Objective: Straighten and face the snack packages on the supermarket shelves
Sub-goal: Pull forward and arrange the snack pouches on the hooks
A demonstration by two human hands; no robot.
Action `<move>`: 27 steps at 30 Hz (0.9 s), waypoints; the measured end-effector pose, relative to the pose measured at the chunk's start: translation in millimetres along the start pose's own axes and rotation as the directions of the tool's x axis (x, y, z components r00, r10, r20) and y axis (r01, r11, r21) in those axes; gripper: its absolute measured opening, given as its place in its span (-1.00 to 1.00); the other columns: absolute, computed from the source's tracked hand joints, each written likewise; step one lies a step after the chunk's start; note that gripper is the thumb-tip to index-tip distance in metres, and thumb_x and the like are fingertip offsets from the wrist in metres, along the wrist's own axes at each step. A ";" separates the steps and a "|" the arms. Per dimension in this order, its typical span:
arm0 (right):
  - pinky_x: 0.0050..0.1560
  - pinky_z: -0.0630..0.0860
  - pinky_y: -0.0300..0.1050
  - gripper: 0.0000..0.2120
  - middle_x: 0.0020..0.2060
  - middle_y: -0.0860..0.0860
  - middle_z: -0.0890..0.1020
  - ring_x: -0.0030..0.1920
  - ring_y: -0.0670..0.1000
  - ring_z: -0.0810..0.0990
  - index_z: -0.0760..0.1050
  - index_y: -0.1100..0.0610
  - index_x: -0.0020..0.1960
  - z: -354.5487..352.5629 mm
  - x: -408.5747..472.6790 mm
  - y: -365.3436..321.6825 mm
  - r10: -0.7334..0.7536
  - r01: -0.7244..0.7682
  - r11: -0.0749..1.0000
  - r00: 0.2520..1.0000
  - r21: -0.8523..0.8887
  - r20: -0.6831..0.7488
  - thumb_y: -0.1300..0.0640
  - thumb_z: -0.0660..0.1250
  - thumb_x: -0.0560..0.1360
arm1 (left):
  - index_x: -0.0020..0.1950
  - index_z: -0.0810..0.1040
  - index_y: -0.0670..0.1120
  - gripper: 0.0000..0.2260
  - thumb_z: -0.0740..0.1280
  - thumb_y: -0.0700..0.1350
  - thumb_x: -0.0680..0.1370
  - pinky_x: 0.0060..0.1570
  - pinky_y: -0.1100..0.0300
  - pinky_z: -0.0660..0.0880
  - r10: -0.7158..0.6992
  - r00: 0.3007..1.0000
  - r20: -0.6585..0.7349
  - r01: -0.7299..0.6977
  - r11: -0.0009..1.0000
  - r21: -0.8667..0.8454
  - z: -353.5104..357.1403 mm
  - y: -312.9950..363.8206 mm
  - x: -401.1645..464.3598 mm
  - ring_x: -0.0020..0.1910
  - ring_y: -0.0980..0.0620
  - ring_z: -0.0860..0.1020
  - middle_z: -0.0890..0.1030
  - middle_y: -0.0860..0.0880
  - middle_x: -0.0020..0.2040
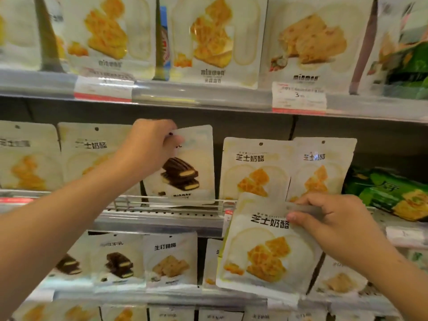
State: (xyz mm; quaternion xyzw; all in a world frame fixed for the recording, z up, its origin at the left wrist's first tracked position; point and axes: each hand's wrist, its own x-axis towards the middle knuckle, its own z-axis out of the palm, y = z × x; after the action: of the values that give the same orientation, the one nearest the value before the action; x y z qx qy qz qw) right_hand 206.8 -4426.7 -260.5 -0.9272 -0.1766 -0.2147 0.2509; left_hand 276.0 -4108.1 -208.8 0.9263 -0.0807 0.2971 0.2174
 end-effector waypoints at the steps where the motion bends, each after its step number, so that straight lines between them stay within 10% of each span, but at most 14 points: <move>1: -0.37 0.49 -0.20 -0.85 -0.38 -0.22 0.63 -0.30 -0.16 0.58 0.54 -0.20 -0.29 -1.3 1.7 -2.0 -0.014 0.014 1.000 1.000 0.001 -0.003 0.00 0.46 0.39 | 0.09 0.58 -0.09 -0.82 0.31 -0.02 0.59 -0.14 0.08 0.58 0.025 0.999 -0.038 -0.026 0.999 -0.023 -6.1 2.2 -5.9 -0.12 0.00 0.61 0.61 -0.02 -0.16; 10: -0.30 0.54 -0.10 -0.85 -0.34 -0.20 0.63 -0.28 -0.10 0.59 0.55 -0.18 -0.29 -8.4 26.0 -33.6 -0.063 0.063 0.998 0.998 0.000 -0.016 0.04 0.48 0.35 | -0.08 0.59 -0.10 -0.84 0.36 -0.01 0.57 -0.21 0.16 0.57 0.058 0.929 -0.364 -0.071 0.997 -0.023 -75.7 1.2 -43.5 -0.28 0.10 0.63 0.63 0.00 -0.30; 20: -0.13 0.30 -0.61 -0.97 -0.26 -0.37 0.51 -0.18 -0.48 0.48 0.56 -0.09 -0.11 13.0 82.7 -108.6 -0.223 0.223 0.974 0.882 -0.050 -0.414 0.03 0.36 0.45 | 0.12 0.59 0.02 -0.76 0.34 0.09 0.52 -0.35 0.28 0.40 -0.140 0.990 -0.004 0.139 0.982 0.130 -118.1 -92.3 -114.9 -0.25 0.17 0.53 0.55 0.14 -0.25; 25: -0.11 0.45 -0.22 -0.88 -0.18 0.07 0.69 -0.14 0.10 0.63 0.65 0.16 -0.03 47.0 110.4 -136.5 -0.357 0.278 0.932 0.816 -0.234 -0.453 0.17 0.37 0.48 | 0.08 0.62 0.00 -0.76 0.36 0.10 0.53 -0.30 0.26 0.51 -0.149 0.989 -0.007 0.148 0.981 0.127 -115.6 -137.4 -140.9 -0.25 0.11 0.57 0.66 0.05 -0.18; 27: -0.13 0.40 -0.34 -0.88 -0.15 0.09 0.70 -0.13 0.12 0.64 0.64 0.15 -0.01 61.9 112.8 -138.1 -0.341 0.257 0.936 0.830 -0.241 -0.441 0.19 0.34 0.51 | -0.05 0.62 0.00 -0.81 0.37 0.10 0.53 -0.36 0.35 0.40 -0.122 0.992 -0.008 0.122 0.981 0.151 -113.6 -149.8 -150.7 -0.31 0.14 0.52 0.63 0.08 -0.26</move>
State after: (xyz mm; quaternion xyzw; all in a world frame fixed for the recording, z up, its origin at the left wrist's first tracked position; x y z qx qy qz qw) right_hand 261.2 -4256.3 -200.2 -0.8244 -0.2337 -0.4871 0.1690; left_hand 137.1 -3920.2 -267.4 0.9434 -0.0012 0.2878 0.1646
